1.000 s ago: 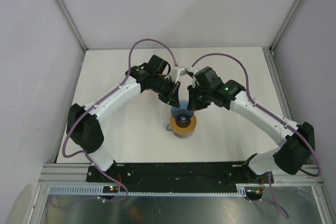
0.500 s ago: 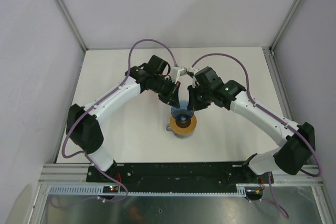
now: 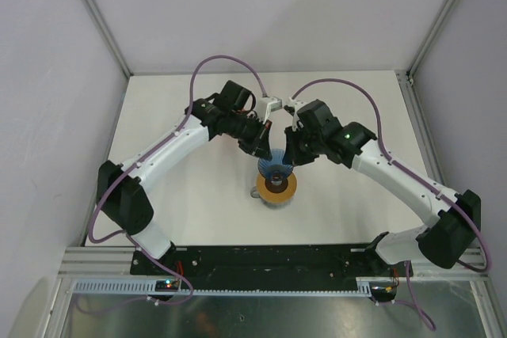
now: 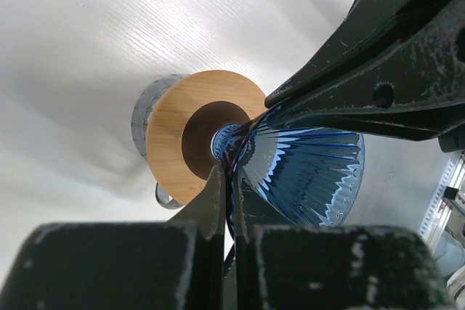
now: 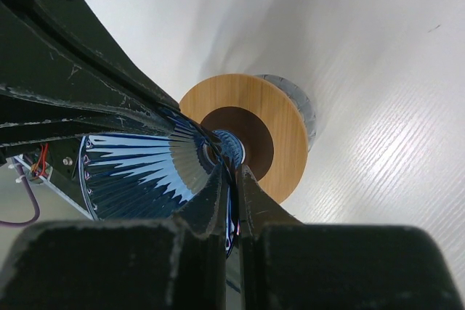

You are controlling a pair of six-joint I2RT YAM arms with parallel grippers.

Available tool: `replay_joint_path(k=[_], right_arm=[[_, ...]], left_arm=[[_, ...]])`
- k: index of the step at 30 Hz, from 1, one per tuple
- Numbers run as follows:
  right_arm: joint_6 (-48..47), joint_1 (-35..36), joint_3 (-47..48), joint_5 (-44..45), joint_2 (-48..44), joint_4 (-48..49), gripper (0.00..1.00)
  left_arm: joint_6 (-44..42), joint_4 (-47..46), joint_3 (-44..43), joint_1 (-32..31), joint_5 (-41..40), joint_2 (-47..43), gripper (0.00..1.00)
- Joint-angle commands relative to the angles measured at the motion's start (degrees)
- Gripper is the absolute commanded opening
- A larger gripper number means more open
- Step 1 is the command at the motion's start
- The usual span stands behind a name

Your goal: Place the coffee filter in the dripper

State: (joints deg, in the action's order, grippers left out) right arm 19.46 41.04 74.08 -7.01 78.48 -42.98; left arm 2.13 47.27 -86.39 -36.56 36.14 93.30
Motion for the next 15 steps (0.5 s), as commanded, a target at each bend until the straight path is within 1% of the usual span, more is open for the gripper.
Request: replay_joint_path(k=[1, 15], right_arm=[[-0.6, 0.0, -0.1, 1.5, 1.6, -0.8, 0.00], [-1.2, -0.3, -0.1, 3.4, 3.2, -2.5, 0.00]], left_arm=[[0.3, 0.0, -0.7, -0.5, 5.5, -3.7, 0.00], [0.3, -0.1, 0.6, -0.6, 6.9, -1.7, 0.00]])
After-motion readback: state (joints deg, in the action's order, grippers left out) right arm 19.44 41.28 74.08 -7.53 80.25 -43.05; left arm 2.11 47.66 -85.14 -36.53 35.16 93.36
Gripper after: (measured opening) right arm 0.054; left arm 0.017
